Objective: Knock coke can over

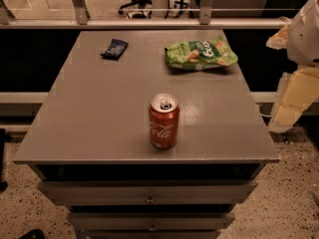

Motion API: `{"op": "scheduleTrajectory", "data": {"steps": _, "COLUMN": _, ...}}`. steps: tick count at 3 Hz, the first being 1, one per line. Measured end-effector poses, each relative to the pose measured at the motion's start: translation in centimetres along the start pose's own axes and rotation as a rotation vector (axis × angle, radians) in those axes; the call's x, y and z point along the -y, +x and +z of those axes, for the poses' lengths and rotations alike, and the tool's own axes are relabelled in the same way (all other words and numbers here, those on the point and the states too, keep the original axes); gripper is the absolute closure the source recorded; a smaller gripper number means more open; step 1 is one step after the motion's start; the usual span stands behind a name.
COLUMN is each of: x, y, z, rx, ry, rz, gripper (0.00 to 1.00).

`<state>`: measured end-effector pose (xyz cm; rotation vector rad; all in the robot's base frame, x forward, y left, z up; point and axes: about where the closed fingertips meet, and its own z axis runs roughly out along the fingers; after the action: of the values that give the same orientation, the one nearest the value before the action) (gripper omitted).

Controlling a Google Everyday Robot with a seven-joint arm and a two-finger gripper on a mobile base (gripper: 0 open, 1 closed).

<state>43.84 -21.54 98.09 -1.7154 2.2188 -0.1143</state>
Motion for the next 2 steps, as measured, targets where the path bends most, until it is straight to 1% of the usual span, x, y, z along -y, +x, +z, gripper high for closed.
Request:
{"op": "scheduleTrajectory", "data": {"steps": 1, "x": 0.0, "y": -0.1, "z": -0.1, "rx": 0.007, "ry": 0.006, "rz": 0.000, "gripper": 0.00}}
{"op": "scheduleTrajectory", "data": {"steps": 2, "x": -0.6, "y": -1.3, "z": 1.2, "rx": 0.073, "ry": -0.014, "rz": 0.017, "gripper": 0.00}}
